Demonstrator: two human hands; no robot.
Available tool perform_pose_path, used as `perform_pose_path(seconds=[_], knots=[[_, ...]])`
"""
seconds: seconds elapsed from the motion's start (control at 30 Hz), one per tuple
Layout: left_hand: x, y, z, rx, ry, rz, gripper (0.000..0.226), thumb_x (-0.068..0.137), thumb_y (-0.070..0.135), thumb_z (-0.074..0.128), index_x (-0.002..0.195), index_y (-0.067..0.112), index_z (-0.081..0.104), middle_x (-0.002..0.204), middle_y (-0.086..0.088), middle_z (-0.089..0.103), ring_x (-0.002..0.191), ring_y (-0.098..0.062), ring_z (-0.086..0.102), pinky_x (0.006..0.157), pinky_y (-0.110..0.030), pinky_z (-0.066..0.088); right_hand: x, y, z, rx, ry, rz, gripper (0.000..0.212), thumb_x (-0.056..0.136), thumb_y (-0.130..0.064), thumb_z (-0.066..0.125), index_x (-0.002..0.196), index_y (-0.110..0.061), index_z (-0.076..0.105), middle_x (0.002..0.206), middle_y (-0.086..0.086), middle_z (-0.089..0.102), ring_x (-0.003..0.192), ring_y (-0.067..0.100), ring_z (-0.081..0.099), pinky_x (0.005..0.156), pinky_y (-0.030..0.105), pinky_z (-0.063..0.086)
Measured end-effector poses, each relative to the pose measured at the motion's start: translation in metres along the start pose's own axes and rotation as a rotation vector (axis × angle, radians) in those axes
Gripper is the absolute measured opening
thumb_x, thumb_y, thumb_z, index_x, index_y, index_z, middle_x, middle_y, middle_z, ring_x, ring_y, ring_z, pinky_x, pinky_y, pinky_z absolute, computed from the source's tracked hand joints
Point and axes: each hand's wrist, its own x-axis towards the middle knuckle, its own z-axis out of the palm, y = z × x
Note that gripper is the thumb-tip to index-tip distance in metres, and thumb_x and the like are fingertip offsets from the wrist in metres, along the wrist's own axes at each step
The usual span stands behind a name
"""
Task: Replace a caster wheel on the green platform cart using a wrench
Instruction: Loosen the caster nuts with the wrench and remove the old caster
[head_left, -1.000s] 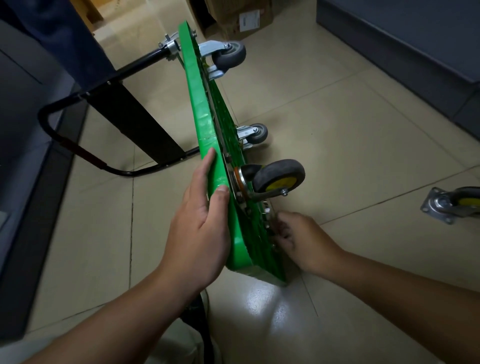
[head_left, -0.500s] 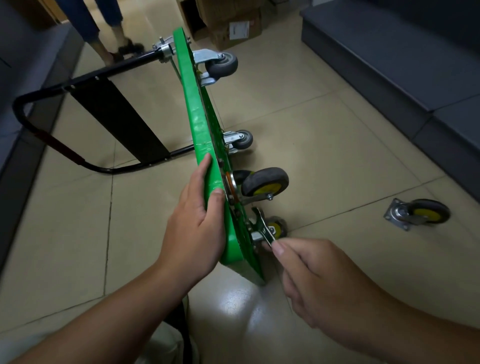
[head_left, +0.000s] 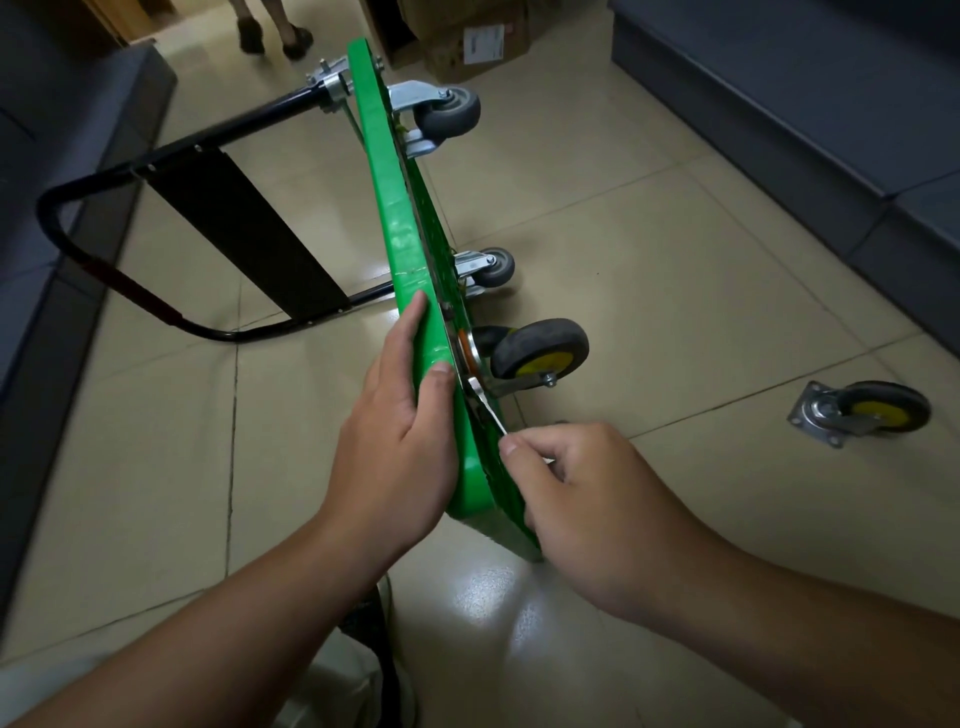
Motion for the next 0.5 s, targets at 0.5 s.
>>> perform_pose_path(seconds=[0.5], knots=[[0.0004,-0.0022,0.0009,-0.004,0.011,0.027,0.059,0.096,0.054,0.029,0.154,0.060,0.022,0.157,0.016,0.044,0.135,-0.013,0.051,0.111,-0.051,0.044,0.0028,0.0056,0.0018,0.277,-0.173,0.076,0.033,0.106,-0.031,0.049,0.080,-0.019,0.064,0.054,0.004,0.065,0.039,0.013,0.052,0.045,0.026,0.043]])
